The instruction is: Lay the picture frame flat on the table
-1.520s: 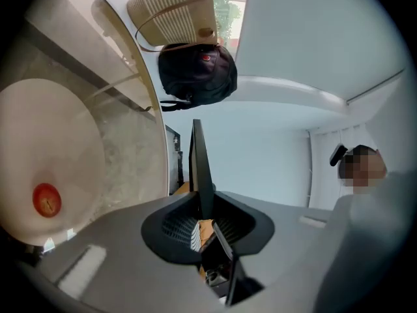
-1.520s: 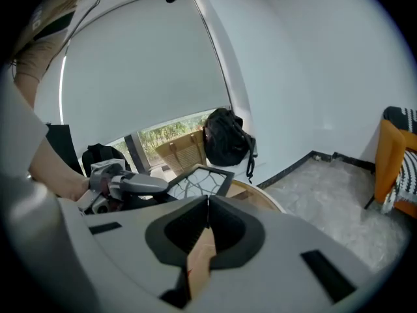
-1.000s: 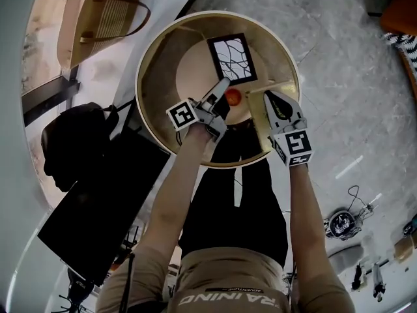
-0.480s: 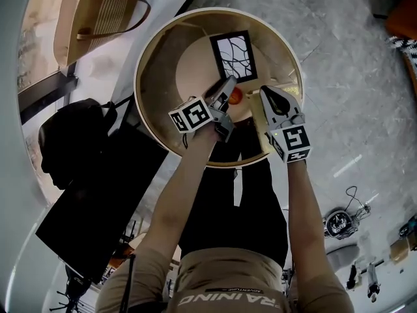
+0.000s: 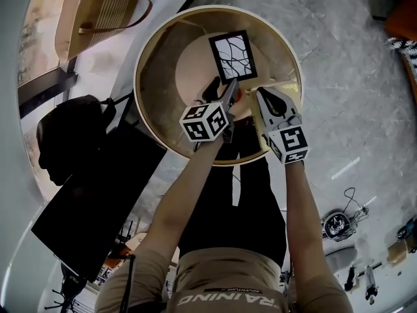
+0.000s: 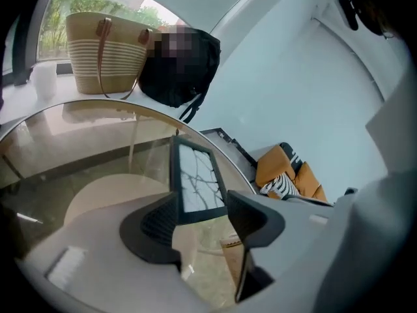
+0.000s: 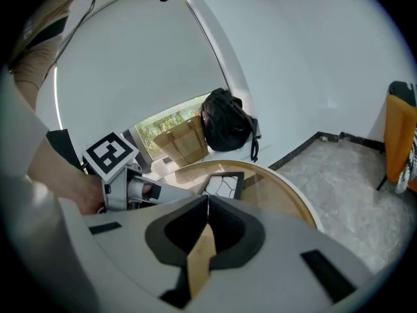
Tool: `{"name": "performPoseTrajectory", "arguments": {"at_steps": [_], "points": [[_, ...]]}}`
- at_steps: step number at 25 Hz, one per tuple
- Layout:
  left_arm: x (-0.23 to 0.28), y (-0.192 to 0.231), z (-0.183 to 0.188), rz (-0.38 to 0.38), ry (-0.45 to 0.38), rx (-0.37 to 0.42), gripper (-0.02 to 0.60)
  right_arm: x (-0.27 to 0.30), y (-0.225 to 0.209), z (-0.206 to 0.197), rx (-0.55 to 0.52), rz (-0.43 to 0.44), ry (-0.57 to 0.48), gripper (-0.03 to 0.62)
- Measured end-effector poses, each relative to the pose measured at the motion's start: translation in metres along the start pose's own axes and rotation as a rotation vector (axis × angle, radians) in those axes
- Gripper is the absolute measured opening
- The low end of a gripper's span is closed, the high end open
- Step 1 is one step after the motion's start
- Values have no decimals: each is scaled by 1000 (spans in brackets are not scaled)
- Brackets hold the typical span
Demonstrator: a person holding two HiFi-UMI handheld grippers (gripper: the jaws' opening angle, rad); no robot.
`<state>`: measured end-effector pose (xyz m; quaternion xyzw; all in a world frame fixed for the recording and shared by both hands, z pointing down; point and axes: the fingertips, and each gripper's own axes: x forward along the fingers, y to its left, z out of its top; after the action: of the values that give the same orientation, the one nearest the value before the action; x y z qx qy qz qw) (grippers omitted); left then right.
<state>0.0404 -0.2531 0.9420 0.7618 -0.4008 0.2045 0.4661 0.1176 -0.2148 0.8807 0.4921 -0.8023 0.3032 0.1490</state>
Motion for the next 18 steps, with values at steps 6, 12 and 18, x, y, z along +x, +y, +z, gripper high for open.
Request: {"name": "performPoseTrajectory", "arguments": {"at_steps": [6, 12, 18], "points": [[-17, -13, 6, -15, -22, 86, 215, -12, 5, 6, -22, -7, -27, 8], [-61, -44, 17, -60, -36, 154, 197, -39, 25, 34, -68, -20, -46, 8], [-140, -83, 30, -89, -67, 210, 64, -95, 62, 79, -107, -54, 2, 8]]}}
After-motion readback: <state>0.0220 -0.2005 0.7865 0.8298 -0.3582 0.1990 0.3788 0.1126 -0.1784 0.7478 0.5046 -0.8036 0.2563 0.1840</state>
